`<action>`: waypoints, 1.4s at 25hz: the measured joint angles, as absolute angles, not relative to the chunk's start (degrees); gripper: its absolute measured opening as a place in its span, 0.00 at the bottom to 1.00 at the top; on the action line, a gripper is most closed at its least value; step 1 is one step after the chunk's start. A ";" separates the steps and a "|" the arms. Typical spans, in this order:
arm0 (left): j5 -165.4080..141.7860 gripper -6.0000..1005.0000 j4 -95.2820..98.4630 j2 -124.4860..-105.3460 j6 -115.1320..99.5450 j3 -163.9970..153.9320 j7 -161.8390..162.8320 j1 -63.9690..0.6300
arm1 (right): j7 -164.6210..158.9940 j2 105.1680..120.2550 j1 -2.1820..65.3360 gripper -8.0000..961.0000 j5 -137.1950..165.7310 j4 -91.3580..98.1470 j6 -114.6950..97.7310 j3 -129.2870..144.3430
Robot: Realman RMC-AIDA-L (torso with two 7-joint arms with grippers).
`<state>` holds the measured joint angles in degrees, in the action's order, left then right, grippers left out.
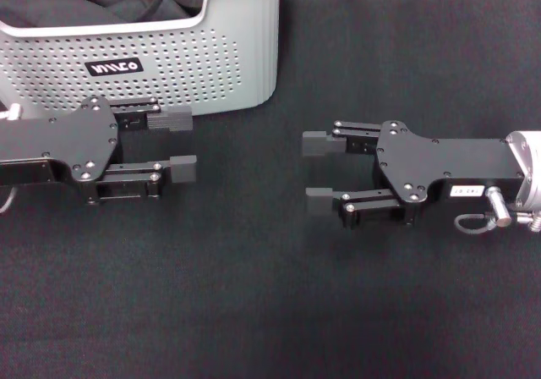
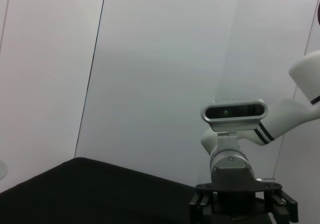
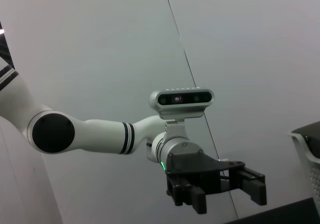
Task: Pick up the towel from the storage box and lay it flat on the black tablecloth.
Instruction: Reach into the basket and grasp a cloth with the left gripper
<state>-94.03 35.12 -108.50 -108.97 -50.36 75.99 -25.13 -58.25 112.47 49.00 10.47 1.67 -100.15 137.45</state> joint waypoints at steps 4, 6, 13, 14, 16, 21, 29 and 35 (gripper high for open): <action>-93.99 0.67 35.15 -108.52 -108.94 -50.36 76.00 -25.14 | -58.25 112.50 49.00 0.81 10.48 1.67 -99.94 137.46; -93.93 0.67 35.16 -108.63 -108.82 -50.36 76.00 -25.14 | -58.25 112.50 48.94 0.81 10.48 1.67 -99.83 137.44; -94.03 0.67 35.16 -109.12 -107.44 -50.36 76.03 -25.08 | -58.12 112.70 48.80 0.80 10.48 1.67 -97.96 137.54; -93.90 0.67 35.16 -109.18 -107.34 -50.16 76.03 -25.08 | -58.11 112.75 48.80 0.80 10.48 1.67 -97.73 137.56; -93.54 0.66 35.56 -109.53 -107.30 -48.40 76.15 -25.19 | -58.03 112.77 48.79 0.80 10.48 1.67 -97.21 137.50; -88.82 0.66 42.60 -111.57 -106.22 -36.16 81.95 -26.77 | -57.53 112.62 48.53 0.80 10.11 1.24 -94.77 137.14; -99.89 0.65 66.99 -111.37 -88.66 -33.61 94.34 -33.89 | -56.70 112.94 46.03 0.80 10.02 1.18 -91.94 137.05; -124.62 0.65 71.34 -110.56 -77.51 -38.83 100.42 -43.82 | -55.05 113.63 43.03 0.80 9.66 1.47 -90.01 136.97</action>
<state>-124.62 71.34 -110.56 -77.51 -38.83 100.42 -43.82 -55.05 113.63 43.03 9.66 1.47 -90.01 136.97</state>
